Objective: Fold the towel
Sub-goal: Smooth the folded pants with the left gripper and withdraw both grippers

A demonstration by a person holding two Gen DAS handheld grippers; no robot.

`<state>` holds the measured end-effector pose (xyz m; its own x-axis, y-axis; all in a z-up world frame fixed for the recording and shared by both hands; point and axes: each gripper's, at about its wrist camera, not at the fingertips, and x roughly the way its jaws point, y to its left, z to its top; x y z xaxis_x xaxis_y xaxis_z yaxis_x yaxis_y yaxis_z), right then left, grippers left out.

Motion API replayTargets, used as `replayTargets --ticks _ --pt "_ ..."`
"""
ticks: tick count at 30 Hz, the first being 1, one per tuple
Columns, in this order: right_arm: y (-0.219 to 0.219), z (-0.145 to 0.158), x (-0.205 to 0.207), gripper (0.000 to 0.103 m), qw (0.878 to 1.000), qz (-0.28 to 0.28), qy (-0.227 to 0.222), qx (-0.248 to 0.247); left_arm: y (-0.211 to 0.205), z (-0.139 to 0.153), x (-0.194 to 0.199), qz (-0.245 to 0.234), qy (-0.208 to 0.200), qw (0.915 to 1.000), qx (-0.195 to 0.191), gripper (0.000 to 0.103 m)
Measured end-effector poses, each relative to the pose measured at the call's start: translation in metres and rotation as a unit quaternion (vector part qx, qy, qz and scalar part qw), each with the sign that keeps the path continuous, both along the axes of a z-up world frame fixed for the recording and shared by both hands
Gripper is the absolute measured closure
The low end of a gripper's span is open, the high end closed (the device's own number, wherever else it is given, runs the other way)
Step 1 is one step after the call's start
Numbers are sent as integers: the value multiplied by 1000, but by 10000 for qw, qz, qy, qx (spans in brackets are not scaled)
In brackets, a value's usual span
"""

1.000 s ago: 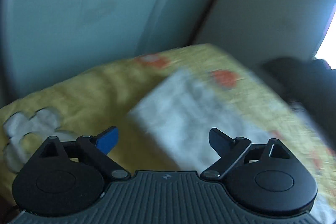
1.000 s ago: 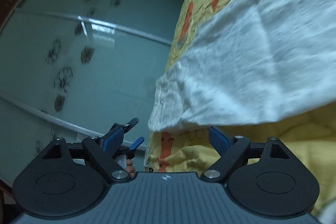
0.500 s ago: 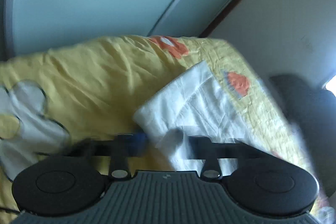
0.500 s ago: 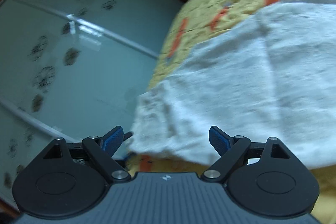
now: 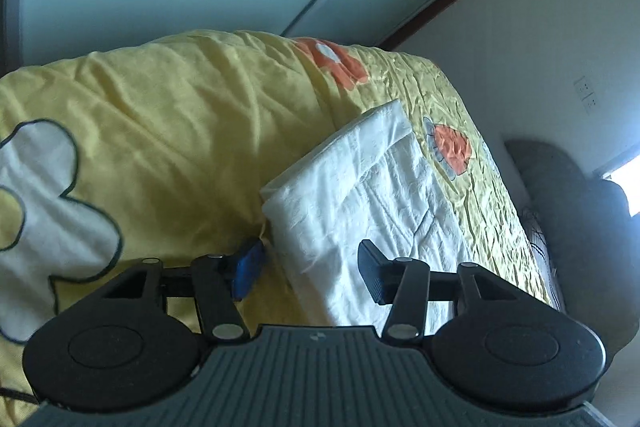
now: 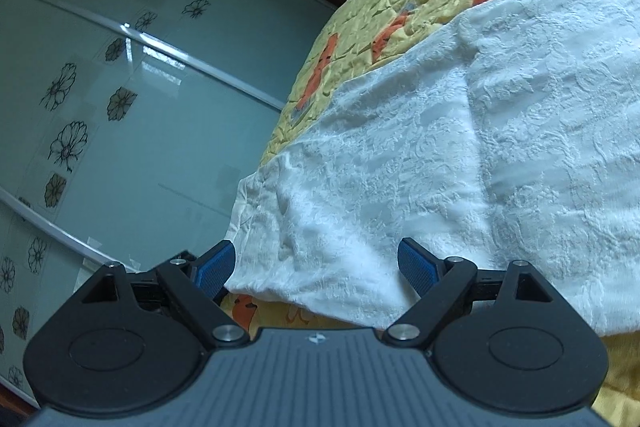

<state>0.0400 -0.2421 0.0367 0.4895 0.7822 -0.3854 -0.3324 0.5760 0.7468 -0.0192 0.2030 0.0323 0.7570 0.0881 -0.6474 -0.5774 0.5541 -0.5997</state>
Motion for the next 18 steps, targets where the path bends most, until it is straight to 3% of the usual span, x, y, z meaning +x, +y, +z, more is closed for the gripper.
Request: replayTargets --ticks 5,7,10,12,14,15,16,18 --pt "0 0 -2 14 9999 54 -111 3 7 17 3 18 -641 9977 -219 47" --pt "-1 0 -2 14 9999 57 -119 36 8 16 7 -132 -631 9977 -212 38" --pt "-3 -1 -2 14 9999 68 -138 65 8 2 9 -171 -580 9979 -227 33" --pt "-3 -1 -3 14 9998 73 -166 69 7 -12 14 -349 -408 9981 -296 34" --pt "-3 -1 -4 14 9998 91 -197 46 -1 -12 10 -371 -472 9982 -19 34" --pt "-3 -1 -4 14 9997 100 -201 33 -4 -9 10 -351 -388 9986 91 43" --pt "-3 0 -4 14 9997 105 -204 27 -5 -8 9 -287 -373 9988 110 62" --pt "-3 0 -3 14 9997 108 -198 24 -3 -3 6 -362 -519 9980 35 90"
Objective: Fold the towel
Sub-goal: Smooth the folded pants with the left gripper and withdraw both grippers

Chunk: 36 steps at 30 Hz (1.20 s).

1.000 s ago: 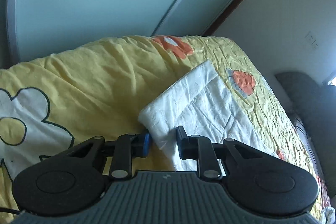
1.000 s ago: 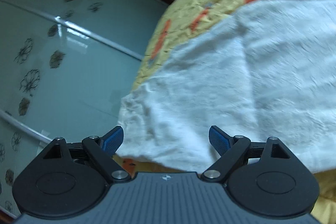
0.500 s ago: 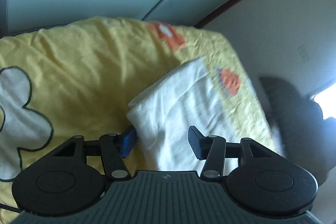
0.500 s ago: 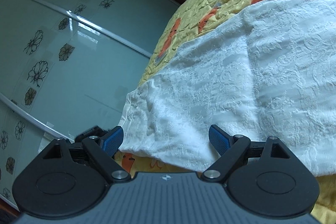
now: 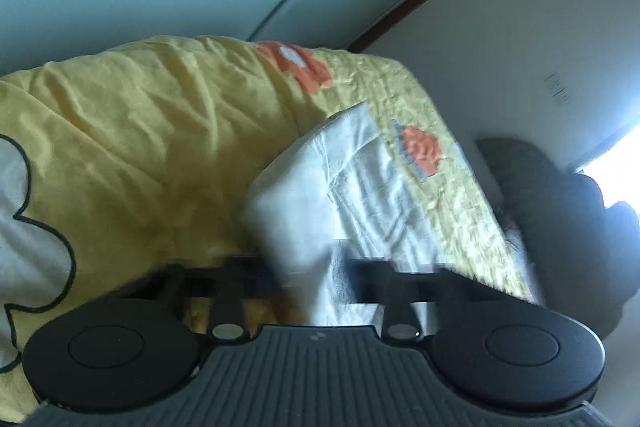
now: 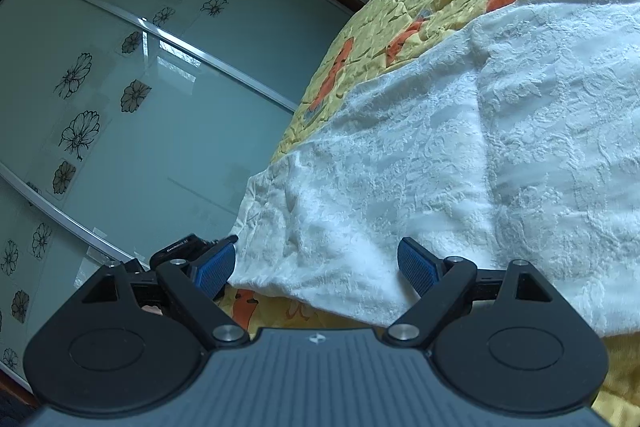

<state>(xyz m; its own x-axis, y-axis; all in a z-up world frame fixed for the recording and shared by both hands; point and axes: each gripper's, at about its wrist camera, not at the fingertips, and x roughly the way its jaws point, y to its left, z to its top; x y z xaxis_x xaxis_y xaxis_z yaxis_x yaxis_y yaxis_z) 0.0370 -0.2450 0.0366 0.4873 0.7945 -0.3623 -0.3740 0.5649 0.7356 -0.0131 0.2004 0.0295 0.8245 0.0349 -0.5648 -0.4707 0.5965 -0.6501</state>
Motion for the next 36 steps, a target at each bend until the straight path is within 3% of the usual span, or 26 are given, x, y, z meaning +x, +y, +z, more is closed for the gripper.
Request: replayTargets --ticks 4,11,13,15,16,18,19,21,26,29,33,36 --pt "-1 -1 1 14 10000 3 18 50 0 15 0 -315 -25 9992 240 90" --pt "-1 -1 1 14 10000 19 31 93 7 26 24 -838 499 9921 793 89" --pt "0 -2 -1 14 10000 17 -28 74 16 10 27 -820 706 9923 599 89" --pt "-1 -3 -3 14 9999 33 -110 49 24 -6 21 -688 644 9953 245 89" --pt "-1 -3 -4 14 9999 27 -125 33 23 -8 19 -670 582 9957 276 89" --pt "-3 0 -2 14 9998 -130 31 139 15 -6 18 -720 550 9943 569 89" --pt "-6 1 -1 14 9993 -212 146 282 11 -4 17 -753 547 9930 724 84" --pt "-15 3 -2 14 9973 -345 200 621 7 4 10 -610 715 9903 1022 61" --pt "-30 -7 -1 17 9952 -452 210 848 -9 33 -22 116 631 9833 1704 53" --pt "-54 7 -12 15 9894 -764 145 1224 -40 52 -28 194 308 9763 2134 50" --pt "-120 27 -40 12 9781 -1652 -298 1233 -105 63 -14 -625 -230 9638 2582 33" --pt "-177 32 -58 11 9604 -2469 -363 1240 -162 55 10 -1585 -461 9448 2830 32"
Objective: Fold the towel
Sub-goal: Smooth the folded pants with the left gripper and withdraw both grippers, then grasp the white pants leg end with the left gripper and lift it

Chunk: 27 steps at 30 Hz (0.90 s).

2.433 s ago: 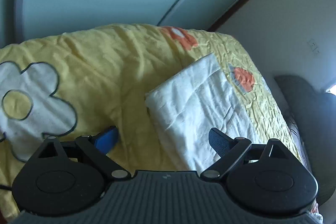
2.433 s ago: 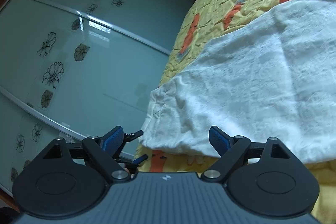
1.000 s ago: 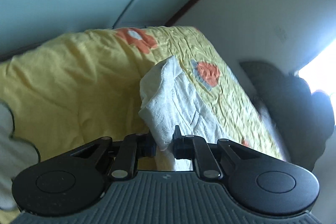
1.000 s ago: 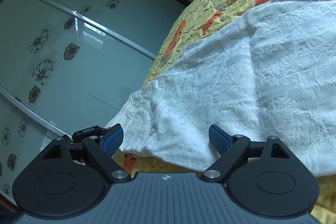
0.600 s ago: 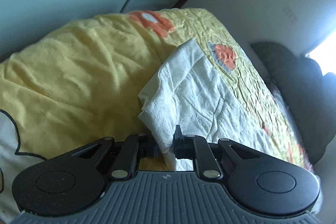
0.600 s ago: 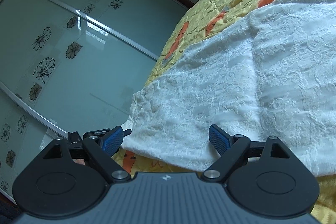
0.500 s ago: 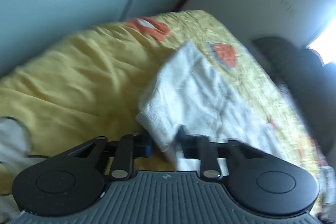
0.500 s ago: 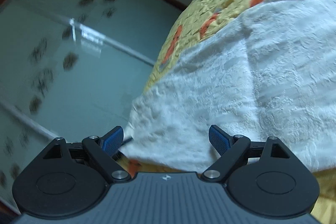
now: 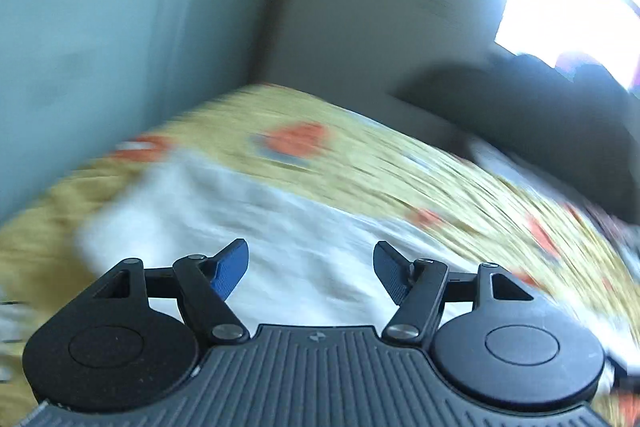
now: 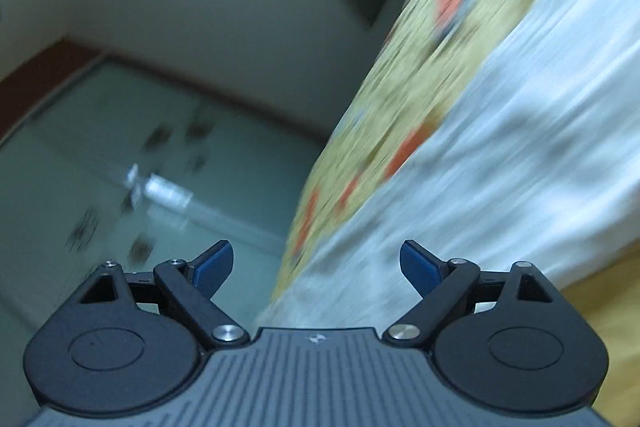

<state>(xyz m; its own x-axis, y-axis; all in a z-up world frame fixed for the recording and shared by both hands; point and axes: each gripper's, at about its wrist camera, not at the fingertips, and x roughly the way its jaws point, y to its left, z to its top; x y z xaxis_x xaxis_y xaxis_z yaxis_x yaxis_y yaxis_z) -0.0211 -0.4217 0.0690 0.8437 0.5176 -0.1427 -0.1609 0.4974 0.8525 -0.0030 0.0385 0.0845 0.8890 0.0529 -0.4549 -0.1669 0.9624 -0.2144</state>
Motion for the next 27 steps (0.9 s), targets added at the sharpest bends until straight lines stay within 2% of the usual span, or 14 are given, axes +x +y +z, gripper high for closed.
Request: replayTargets --ticks 3,6,7,8,9,10,11,13,14,16,19,21,27 --pt "-48 -1 -15 11 9973 -700 -43 202 -53 -25 27 -915 131 9956 140 32" --pt "-77 -11 -19 4 9906 -1307 384 78 -94 -53 54 -1521 631 9857 345 32" --pt "-85 -14 -19 12 9908 -1289 397 81 -103 -63 60 -1662 905 9811 405 32" --pt "-89 -15 -20 11 9917 -1207 354 254 -110 -74 64 -1700 1184 9775 411 32" --pt "-93 -14 -24 11 9910 -1230 323 428 -114 -82 64 -1719 1196 9766 493 29" --pt "-99 -11 -31 10 9902 -1287 188 510 -118 -85 59 -1730 1021 9772 693 25" --pt "-106 -7 -41 10 9887 -1398 -15 536 -120 -88 60 -1740 1059 9758 798 25" --pt "-118 -2 -59 5 9828 -1742 -166 597 -115 -90 60 -1758 1054 9756 783 22" --pt "-124 -2 -64 3 9805 -1884 -40 561 -117 -90 61 -1757 1057 9759 745 21" --pt "-136 2 -64 3 9769 -2062 485 287 -119 -88 62 -1742 1077 9761 721 20" --pt "-138 7 -55 4 9660 -2208 1264 -462 -125 -87 62 -1636 1084 9774 789 18" --pt "-132 11 -47 4 9631 -2160 1365 -842 -131 -86 64 -1565 1130 9779 806 17" --pt "-121 15 -19 2 9633 -2119 1207 -1121 -141 -80 71 -1585 1267 9775 577 17"
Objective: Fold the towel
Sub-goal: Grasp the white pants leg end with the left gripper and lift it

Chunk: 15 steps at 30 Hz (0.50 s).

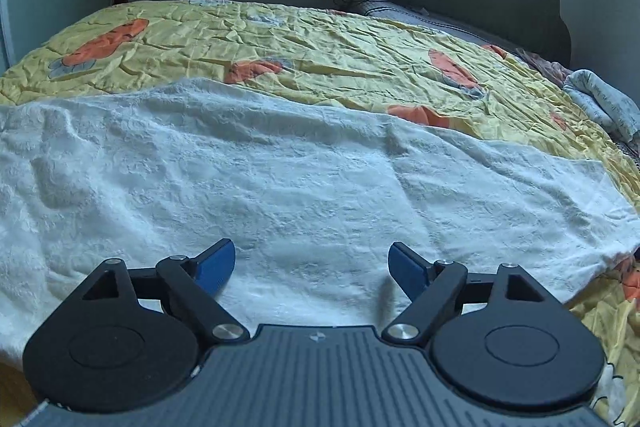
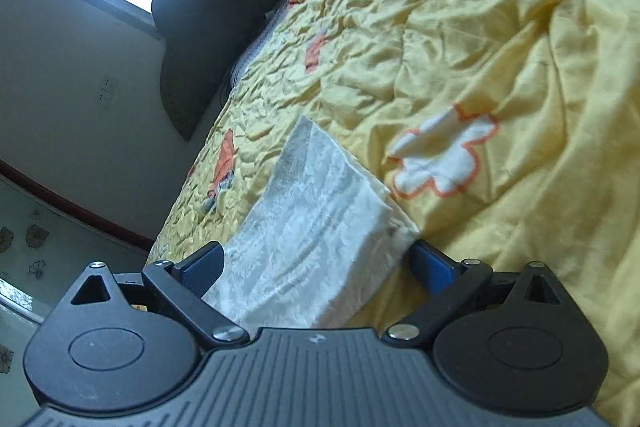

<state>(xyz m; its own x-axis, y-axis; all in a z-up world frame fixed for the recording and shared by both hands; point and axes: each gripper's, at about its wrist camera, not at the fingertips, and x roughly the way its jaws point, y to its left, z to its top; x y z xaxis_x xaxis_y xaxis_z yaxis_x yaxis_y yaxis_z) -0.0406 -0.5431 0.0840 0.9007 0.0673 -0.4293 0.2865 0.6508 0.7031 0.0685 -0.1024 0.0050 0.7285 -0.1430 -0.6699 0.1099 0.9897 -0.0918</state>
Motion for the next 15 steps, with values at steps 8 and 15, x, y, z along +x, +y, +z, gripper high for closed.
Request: replayTargets --ticks 8,15 --pt "-4 -9 4 69 9994 -302 157 55 -9 3 4 -86 82 9999 -62 17" --pt "29 11 4 86 9849 -195 320 -1693 -36 23 14 -564 8 9976 -398 17"
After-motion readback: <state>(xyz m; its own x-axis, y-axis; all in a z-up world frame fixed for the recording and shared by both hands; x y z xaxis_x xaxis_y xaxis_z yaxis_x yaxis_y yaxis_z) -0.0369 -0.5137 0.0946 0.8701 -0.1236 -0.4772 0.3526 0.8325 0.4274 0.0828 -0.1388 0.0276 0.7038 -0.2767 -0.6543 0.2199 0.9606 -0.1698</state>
